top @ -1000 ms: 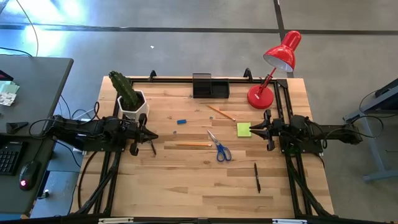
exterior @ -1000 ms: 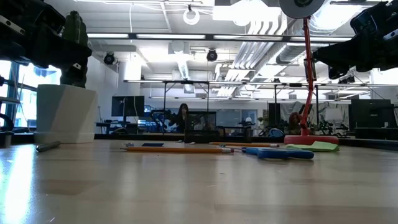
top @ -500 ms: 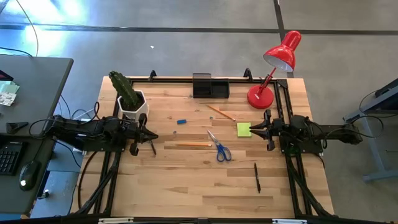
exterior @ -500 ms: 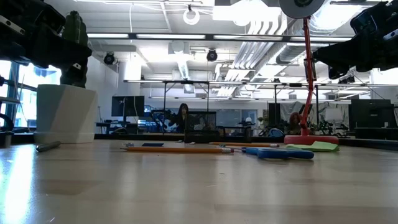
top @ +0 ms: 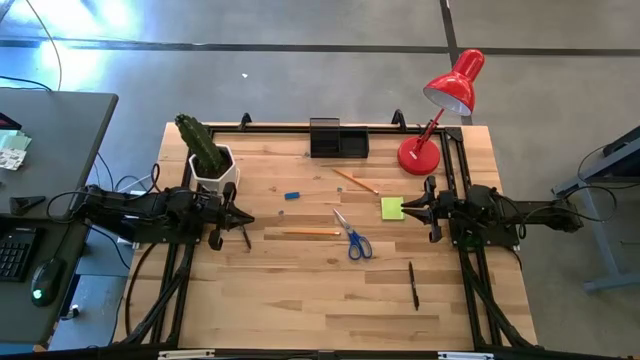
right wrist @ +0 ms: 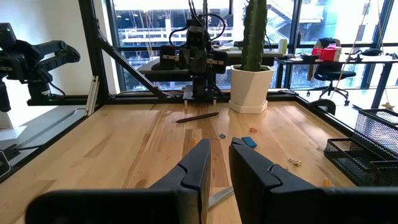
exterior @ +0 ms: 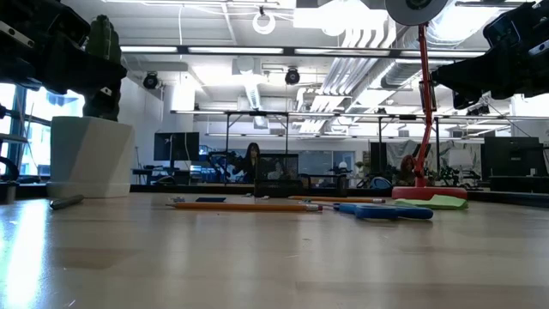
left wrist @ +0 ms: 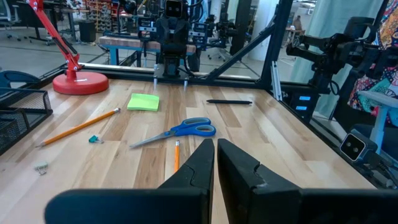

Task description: Pick and place office supplies into organizer

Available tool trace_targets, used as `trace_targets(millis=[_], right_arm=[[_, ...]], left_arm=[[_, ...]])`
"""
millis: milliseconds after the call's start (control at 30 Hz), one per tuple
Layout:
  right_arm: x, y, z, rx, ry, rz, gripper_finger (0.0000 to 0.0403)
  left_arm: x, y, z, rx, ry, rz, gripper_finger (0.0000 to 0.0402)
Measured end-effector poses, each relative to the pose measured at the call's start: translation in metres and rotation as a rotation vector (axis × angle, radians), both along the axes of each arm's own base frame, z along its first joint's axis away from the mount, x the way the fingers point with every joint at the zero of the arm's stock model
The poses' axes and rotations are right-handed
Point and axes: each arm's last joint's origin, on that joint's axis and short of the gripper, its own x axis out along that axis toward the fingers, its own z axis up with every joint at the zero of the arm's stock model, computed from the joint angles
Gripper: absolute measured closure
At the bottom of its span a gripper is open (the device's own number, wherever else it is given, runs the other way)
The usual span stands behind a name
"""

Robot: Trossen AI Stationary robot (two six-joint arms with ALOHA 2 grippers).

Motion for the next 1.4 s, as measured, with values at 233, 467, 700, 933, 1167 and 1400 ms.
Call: trace_targets(millis=[233, 467, 700, 933, 1167, 1400], right_arm=[[0.0000, 0.0000, -0.0001, 0.000, 0.000, 0.000, 0.0350], [0.0000, 0.0000, -0.0001, 0.000, 0.000, 0.000, 0.0350], [0.0000, 0.0000, 0.0001, 0.000, 0.000, 0.000, 0.0350], [0.0000, 0.0000, 0.0000, 0.000, 0.000, 0.000, 0.0350], [0.0000, 0.0000, 0.0000, 0.000, 0.000, 0.000, 0.0350], [0.0000, 0.0000, 0.0000, 0.000, 0.000, 0.000, 0.0350]], left_arm=[[0.0000, 0.0000, 0.0000, 0.000, 0.000, 0.000, 0.0389], [0.0000, 0.0000, 0.0000, 0.000, 0.000, 0.000, 0.0389], [0.0000, 0.0000, 0.0000, 0.000, 0.000, 0.000, 0.0389], [0.0000, 0.0000, 0.0000, 0.000, 0.000, 0.000, 0.0389], [0.0000, 0.0000, 0.0000, 0.000, 0.000, 0.000, 0.0389], [0.0000, 0.0000, 0.0000, 0.000, 0.000, 0.000, 0.0389]])
